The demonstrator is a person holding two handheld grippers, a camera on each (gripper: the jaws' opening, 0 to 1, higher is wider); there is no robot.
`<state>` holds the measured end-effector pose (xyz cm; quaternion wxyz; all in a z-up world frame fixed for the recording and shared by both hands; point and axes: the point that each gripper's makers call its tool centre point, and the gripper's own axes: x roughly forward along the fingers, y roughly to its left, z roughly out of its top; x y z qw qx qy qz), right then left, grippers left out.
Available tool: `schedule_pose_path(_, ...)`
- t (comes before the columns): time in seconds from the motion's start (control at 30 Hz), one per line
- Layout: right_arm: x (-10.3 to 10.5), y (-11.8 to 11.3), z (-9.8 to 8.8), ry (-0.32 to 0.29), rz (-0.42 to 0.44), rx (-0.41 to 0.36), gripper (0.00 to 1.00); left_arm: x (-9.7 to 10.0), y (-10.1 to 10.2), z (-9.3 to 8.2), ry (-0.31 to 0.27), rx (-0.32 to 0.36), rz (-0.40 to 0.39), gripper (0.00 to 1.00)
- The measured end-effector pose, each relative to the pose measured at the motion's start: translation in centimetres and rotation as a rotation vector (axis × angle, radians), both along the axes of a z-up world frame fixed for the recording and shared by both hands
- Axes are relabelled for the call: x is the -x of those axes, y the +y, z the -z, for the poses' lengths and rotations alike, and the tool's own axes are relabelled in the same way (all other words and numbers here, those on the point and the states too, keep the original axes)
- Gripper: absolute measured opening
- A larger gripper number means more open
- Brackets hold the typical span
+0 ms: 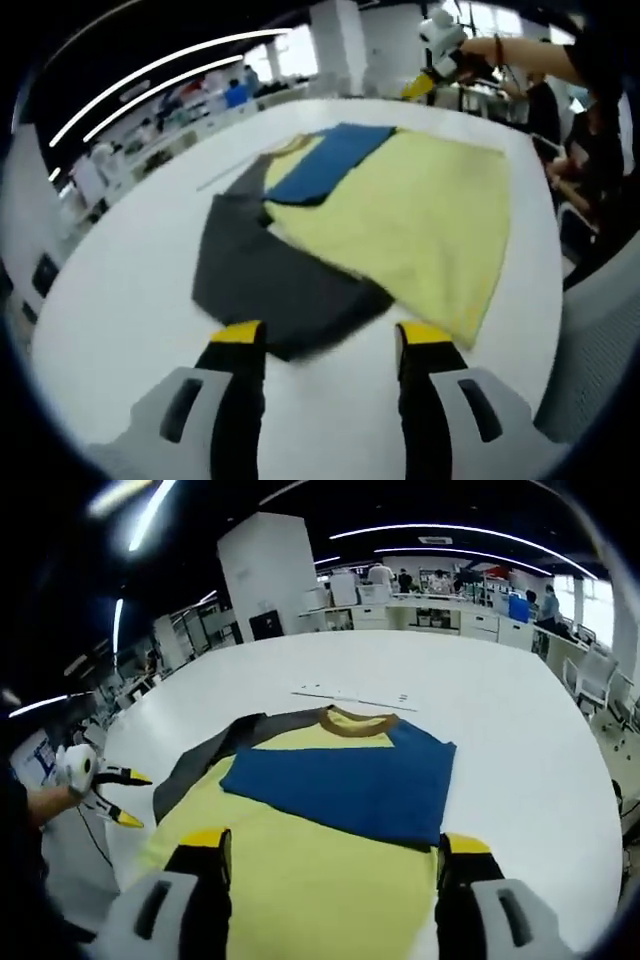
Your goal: Fold the garment on the visible template until the final outline fits inside the template.
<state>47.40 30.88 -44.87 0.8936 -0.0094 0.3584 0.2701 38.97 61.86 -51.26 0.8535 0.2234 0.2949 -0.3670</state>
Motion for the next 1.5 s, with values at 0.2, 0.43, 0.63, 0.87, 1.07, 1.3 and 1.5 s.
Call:
schedule_pose_path(0.2,2.0,0.3,-0.4,-0.005,-0.016,0.001,0.91,-0.3,-0.4,0.3,0.002,0.003,0.023,0.43)
schedule_pose_path(0.43,4.3,0.5,-0.4,-0.007,-0.027,0.028,0.92,-0.6,-0.9,0.9,0.010,-0.023,0.075,0.37)
schedule_pose_path(0.63,6.0,1.1,-0.6,0.004,-0.027,0.002,0.91,-0.2,-1.5,2.0,0.067,-0.040,0.134,0.29)
schedule_pose_path(0.87,7.8,1.6,-0.5,0.007,-0.054,0.030,0.90,-0.7,-2.3,1.7,0.073,-0.011,0.143,0.18)
schedule_pose_path(1.07,9.0,1.8,-0.6,0.005,-0.085,0.071,0.91,-0.9,-2.0,2.0,0.120,0.015,0.073,0.06)
schedule_pose_path(1.3,9.4,2.9,-1.4,-0.010,-0.076,0.019,0.90,-1.5,-1.5,1.2,0.084,0.024,0.015,0.00)
schedule_pose_path(1.5,9.3,2.6,-1.5,-0.021,-0.064,0.032,0.90,-4.0,0.2,-2.3,-0.032,0.102,-0.103,0.00)
